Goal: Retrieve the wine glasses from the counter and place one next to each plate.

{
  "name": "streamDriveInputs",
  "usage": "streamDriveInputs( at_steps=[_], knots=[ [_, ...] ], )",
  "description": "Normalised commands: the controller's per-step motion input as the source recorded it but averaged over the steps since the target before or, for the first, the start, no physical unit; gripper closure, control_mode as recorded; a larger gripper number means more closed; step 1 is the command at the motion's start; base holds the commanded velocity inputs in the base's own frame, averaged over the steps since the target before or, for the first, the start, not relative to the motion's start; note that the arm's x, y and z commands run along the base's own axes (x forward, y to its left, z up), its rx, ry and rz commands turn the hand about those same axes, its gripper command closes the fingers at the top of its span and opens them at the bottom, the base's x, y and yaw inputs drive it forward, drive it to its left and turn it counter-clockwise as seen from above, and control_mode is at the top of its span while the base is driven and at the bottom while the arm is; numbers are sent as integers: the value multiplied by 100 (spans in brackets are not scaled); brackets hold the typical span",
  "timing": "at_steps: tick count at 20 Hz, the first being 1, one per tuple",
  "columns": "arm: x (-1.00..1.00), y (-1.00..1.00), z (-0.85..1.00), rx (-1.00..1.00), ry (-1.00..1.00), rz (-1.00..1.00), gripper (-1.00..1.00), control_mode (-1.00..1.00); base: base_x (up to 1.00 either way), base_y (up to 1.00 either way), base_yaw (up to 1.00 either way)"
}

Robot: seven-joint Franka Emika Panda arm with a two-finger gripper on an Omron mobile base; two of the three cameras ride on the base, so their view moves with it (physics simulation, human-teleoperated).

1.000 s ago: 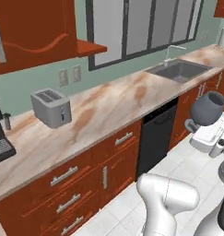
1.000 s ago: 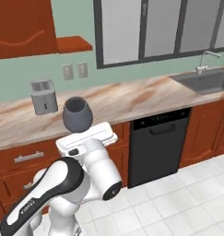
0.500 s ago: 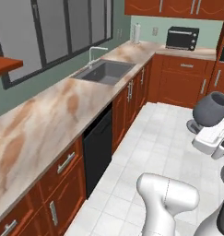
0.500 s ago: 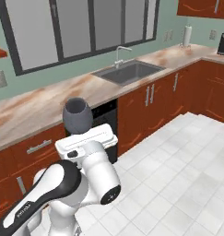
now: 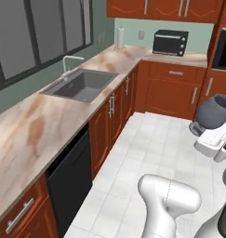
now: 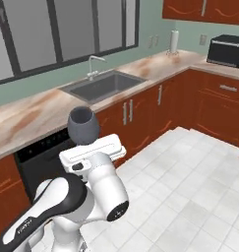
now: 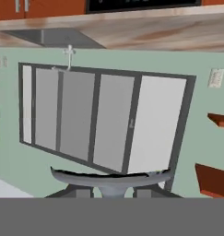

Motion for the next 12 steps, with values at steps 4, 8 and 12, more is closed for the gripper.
streamDriveInputs(
  at_steps=[4,8,12],
  knots=[
    [0,0,0,0,0,0,100,100,100,-76,-29],
    [0,0,0,0,0,0,100,100,100,-84,-27],
    [0,0,0,0,0,0,100,100,100,-94,-29]
  ],
)
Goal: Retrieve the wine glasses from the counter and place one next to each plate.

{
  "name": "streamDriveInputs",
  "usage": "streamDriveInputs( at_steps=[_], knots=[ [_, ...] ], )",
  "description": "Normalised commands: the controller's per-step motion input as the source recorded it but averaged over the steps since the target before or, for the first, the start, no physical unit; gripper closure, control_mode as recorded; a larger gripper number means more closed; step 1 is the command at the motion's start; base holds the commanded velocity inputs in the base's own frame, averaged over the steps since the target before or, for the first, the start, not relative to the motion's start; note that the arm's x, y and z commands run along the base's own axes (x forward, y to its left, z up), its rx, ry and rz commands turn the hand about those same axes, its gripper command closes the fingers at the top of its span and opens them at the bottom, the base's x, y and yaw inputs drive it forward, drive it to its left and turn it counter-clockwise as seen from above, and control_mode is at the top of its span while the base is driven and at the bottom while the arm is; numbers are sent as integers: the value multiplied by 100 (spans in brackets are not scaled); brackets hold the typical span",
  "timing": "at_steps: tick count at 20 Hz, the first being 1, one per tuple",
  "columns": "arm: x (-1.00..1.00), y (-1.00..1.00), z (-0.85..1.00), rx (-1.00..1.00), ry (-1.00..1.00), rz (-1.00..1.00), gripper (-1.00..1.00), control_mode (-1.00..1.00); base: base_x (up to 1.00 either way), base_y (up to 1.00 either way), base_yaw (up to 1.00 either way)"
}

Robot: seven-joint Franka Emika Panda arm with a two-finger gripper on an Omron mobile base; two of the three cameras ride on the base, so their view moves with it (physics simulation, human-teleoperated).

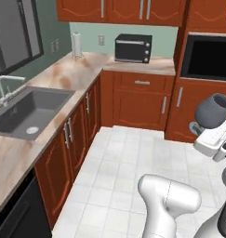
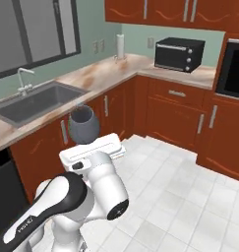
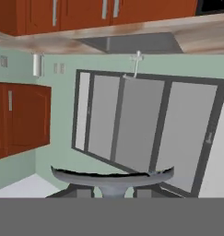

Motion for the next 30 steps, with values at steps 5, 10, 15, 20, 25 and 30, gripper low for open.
streamDriveInputs(
  at_steps=[5,10,15,20,25,30],
  knots=[
    [0,0,0,0,0,0,100,100,100,-97,-27],
    [0,0,0,0,0,0,100,100,100,-100,-27],
    [0,0,0,0,0,0,100,100,95,-100,-29],
    [0,0,0,0,0,0,100,100,74,-100,-34],
    [0,0,0,0,0,0,100,100,50,-100,-44],
    [0,0,0,0,0,0,100,100,52,-100,-48]
  ],
)
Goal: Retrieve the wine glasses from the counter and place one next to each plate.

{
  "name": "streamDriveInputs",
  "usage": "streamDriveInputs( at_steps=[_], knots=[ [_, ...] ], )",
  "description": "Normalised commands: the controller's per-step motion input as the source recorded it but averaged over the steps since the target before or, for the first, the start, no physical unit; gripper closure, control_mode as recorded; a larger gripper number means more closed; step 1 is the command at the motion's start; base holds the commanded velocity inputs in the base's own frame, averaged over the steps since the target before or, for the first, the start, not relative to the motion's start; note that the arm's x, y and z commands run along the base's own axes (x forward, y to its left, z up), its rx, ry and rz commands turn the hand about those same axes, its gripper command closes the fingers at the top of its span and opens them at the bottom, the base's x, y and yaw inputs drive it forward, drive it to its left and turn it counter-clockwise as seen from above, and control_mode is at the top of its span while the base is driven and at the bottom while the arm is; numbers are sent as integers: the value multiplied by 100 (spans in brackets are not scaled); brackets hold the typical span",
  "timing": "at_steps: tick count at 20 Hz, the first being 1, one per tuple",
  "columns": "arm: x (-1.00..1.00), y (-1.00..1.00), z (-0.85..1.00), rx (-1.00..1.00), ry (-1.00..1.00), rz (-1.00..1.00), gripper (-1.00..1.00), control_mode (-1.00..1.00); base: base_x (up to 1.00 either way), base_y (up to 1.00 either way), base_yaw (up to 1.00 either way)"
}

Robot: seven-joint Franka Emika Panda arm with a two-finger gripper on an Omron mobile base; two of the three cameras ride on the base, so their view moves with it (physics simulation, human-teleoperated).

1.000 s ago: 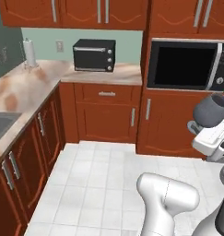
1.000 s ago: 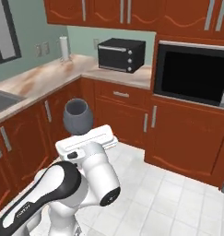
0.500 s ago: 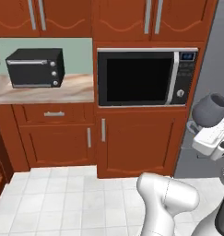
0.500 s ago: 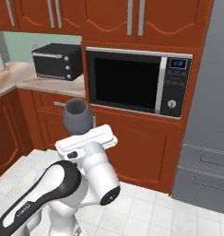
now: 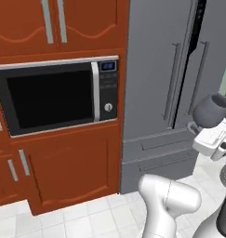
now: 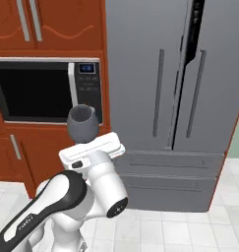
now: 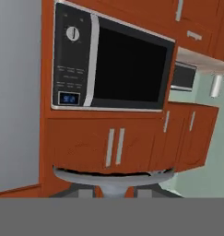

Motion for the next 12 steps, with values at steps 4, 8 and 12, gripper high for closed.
streamDriveInputs(
  at_steps=[4,8,12],
  knots=[
    [0,0,0,0,0,0,100,100,73,-100,-43],
    [0,0,0,0,0,0,100,100,90,-100,-37],
    [0,0,0,0,0,0,100,100,76,-100,-38]
  ],
)
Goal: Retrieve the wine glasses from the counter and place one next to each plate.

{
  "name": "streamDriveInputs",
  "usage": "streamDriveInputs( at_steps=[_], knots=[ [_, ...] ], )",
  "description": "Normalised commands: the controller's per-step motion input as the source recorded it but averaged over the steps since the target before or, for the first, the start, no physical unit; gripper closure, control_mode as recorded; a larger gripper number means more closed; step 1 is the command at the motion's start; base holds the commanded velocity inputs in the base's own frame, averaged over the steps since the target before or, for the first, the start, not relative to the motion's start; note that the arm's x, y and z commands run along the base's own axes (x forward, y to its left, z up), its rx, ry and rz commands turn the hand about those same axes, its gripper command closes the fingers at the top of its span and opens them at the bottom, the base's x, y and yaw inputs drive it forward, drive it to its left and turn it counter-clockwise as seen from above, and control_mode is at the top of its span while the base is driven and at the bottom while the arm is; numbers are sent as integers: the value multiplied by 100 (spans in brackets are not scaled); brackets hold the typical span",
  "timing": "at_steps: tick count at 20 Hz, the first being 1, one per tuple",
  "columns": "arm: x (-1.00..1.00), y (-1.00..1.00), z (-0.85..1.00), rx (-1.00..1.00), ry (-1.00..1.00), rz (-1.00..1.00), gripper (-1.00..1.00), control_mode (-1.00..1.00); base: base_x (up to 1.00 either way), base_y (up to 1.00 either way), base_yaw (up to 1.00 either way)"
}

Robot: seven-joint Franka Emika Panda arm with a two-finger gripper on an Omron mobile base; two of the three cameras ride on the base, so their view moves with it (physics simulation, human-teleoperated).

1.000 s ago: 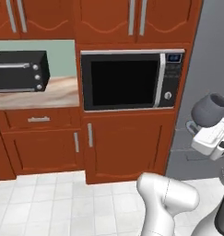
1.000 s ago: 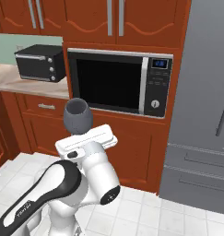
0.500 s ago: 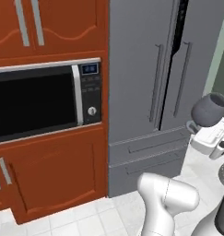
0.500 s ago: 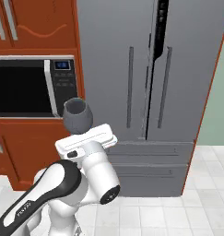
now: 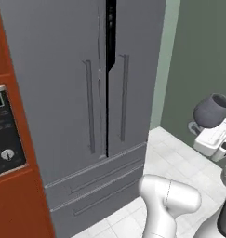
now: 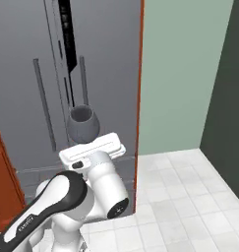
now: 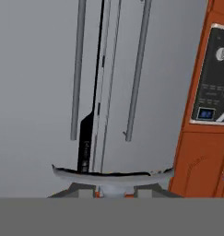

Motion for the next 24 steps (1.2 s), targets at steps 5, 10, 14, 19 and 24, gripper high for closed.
streamDriveInputs(
  at_steps=[5,10,14,19,24],
  knots=[
    [0,0,0,0,0,0,100,100,58,-100,-49],
    [0,0,0,0,0,0,100,100,68,-97,-51],
    [0,0,0,0,0,0,100,100,92,-77,-50],
    [0,0,0,0,0,0,100,100,47,-77,-65],
    [0,0,0,0,0,0,100,100,2,-31,-92]
  ],
)
